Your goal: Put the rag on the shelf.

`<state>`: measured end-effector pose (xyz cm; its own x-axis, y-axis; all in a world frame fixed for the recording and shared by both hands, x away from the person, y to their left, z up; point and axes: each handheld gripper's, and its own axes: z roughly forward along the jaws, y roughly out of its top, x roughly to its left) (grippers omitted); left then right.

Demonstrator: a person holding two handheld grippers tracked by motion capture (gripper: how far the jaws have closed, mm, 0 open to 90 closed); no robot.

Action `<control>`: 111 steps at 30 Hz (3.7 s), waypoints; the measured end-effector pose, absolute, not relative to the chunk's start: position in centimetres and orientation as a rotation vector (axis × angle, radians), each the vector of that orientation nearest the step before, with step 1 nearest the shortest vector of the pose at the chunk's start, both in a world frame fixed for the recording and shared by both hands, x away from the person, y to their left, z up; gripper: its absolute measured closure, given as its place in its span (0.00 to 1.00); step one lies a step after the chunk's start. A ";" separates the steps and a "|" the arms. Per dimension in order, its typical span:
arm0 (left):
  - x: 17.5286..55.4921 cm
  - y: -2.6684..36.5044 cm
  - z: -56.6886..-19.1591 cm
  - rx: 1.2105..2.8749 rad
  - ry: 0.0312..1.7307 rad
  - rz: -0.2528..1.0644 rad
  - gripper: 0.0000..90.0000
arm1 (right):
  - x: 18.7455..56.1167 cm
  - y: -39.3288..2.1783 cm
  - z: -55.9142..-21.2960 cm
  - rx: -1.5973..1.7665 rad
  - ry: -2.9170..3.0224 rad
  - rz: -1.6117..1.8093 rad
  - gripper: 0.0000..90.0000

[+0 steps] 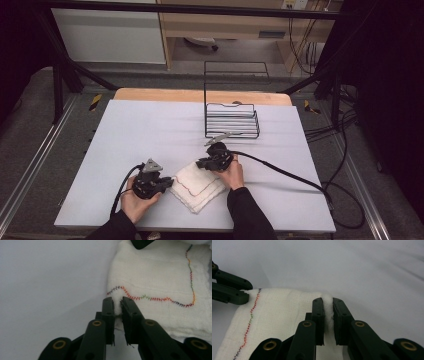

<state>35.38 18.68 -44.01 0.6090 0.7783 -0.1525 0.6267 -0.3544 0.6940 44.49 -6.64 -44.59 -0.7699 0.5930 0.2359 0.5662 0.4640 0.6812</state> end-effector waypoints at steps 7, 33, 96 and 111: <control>36.0 19.6 -43.7 1.993 1.161 0.270 0.61 | 43.3 -7.5 -43.2 1.063 2.545 1.244 0.91; 37.6 16.4 -44.8 2.005 1.177 0.192 0.92 | 41.2 -9.8 -43.0 1.059 2.431 1.275 0.91; 37.7 12.0 -32.8 1.629 0.758 0.486 0.92 | 35.5 -17.2 -32.3 0.947 1.799 1.631 0.91; 38.8 11.7 -30.9 1.575 0.741 0.503 0.93 | 36.0 -17.3 -30.6 0.926 1.721 1.658 0.91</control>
